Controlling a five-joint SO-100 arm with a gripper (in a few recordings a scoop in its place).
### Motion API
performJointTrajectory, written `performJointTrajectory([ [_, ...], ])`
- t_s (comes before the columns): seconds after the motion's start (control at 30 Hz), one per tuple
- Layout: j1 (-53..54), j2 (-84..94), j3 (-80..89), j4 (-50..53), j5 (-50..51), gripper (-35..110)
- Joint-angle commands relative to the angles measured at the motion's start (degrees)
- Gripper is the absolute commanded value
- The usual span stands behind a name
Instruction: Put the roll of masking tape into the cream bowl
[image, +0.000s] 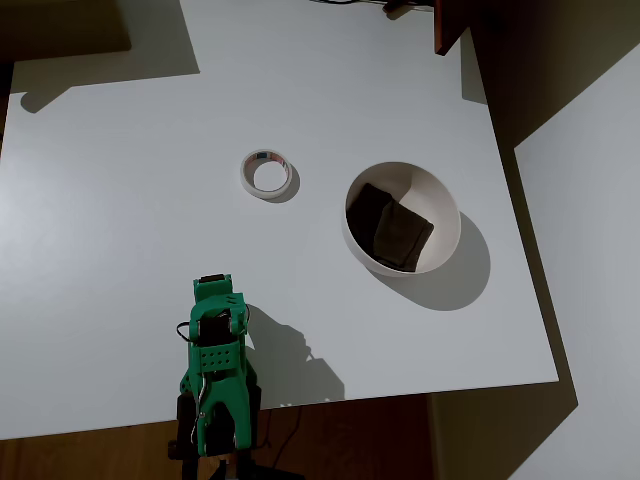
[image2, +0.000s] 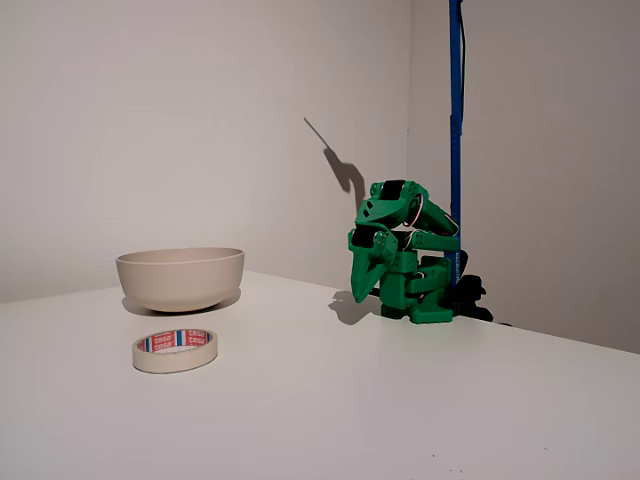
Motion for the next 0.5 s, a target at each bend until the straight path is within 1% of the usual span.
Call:
performJointTrajectory([
  [0.0,0.7,0.18,-2.64,1.58,0.35,-8],
  [0.47,1.76,0.18,-2.64,1.67,1.32,-8],
])
